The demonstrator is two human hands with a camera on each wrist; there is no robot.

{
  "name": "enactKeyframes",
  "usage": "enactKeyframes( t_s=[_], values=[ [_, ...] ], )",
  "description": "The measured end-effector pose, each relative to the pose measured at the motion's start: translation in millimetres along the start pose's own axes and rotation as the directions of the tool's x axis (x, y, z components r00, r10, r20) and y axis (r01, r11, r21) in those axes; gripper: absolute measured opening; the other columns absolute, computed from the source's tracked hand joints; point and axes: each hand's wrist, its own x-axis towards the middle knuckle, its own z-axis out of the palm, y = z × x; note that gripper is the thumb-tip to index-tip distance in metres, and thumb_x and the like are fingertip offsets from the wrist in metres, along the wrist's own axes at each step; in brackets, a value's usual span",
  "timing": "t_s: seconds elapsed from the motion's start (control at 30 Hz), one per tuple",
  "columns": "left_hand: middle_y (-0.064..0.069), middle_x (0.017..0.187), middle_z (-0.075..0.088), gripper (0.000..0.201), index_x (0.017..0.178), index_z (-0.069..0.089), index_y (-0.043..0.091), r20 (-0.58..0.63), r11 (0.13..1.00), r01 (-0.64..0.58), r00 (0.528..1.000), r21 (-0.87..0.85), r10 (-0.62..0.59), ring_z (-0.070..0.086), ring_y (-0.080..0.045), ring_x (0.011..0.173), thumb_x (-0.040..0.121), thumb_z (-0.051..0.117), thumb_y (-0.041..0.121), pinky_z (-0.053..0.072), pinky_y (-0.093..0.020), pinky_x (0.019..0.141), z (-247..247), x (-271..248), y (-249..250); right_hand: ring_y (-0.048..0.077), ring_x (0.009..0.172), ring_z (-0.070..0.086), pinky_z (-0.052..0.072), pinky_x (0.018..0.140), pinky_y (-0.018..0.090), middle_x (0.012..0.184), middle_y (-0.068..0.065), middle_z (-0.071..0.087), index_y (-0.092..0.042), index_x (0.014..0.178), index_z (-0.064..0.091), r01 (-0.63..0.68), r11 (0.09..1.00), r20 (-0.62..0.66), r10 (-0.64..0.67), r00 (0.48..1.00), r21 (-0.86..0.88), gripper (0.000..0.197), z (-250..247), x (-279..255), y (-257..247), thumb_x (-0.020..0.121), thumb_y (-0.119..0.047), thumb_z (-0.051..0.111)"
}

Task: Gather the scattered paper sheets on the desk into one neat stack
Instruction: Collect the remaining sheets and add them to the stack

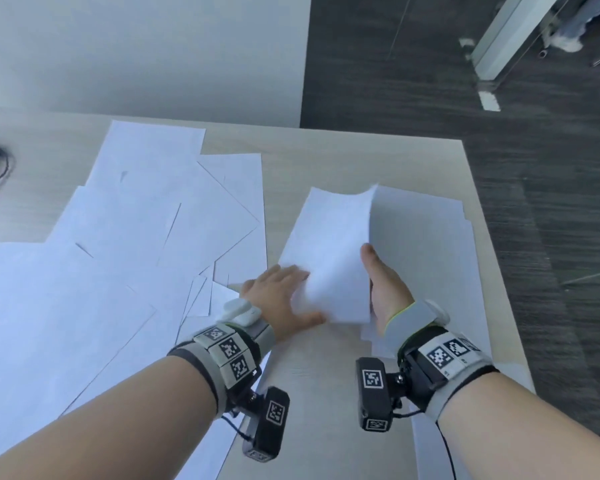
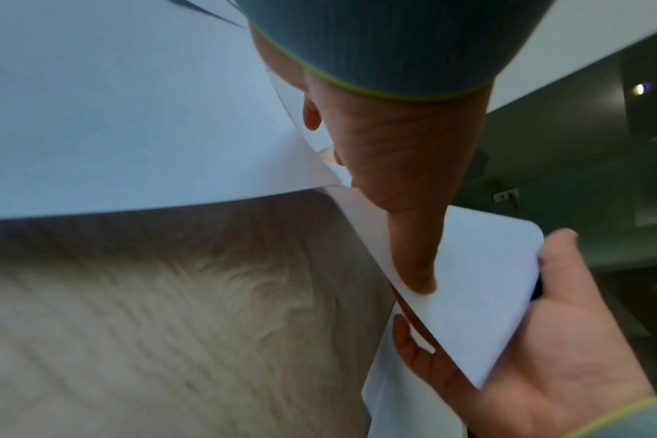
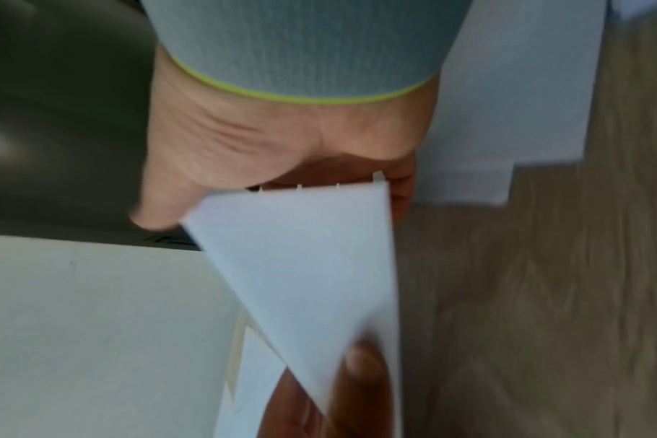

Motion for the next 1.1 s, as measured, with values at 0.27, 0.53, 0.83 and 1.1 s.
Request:
enactKeyframes(
  t_s=[0.27,0.53,0.83,1.1],
  values=[
    [0.014,0.171,-0.004,0.083,0.156,0.018,0.047,0.044,0.995,-0.06,0.997,-0.084,0.064,0.0,-0.014,0.157,0.085,0.05,0.076,0.015,-0.047,0.123,29,-5,30,0.026,0.076,0.063,0.053,0.073,0.041,0.09,0.023,0.07,-0.006,0.087,0.067,0.056,0.963,-0.222,-0.117,0.968,-0.262,0.029,-76,5,16,0.073,-0.031,0.071],
    [0.014,0.169,0.012,0.069,0.153,0.03,0.043,0.114,0.994,-0.082,0.989,-0.067,0.09,0.013,-0.019,0.155,0.09,0.055,0.056,0.025,-0.047,0.12,39,4,85,0.026,0.064,0.059,0.042,0.056,0.029,0.079,0.005,0.067,-0.018,0.085,0.062,-0.097,0.838,-0.404,-0.155,0.902,-0.537,0.015,-165,10,35,0.088,-0.032,0.067],
    [0.013,0.169,0.016,0.068,0.152,0.032,0.044,0.128,0.993,-0.108,0.985,-0.058,0.114,0.016,-0.021,0.154,0.089,0.055,0.056,0.026,-0.047,0.118,53,10,107,0.029,0.101,0.057,0.05,0.088,0.042,0.119,0.004,0.056,-0.023,0.132,0.057,-0.143,0.803,-0.53,-0.238,0.814,-0.579,0.049,-181,12,59,0.086,-0.037,0.066],
    [0.017,0.169,0.014,0.064,0.151,0.033,0.047,0.064,0.996,-0.049,0.997,-0.077,0.054,0.016,-0.02,0.154,0.09,0.056,0.052,0.022,-0.047,0.119,42,12,87,0.032,0.131,0.04,0.038,0.098,0.045,0.148,0.001,0.044,-0.03,0.139,0.052,-0.161,0.742,-0.486,-0.245,0.839,-0.651,0.049,-170,7,43,0.09,-0.036,0.056]
  ],
)
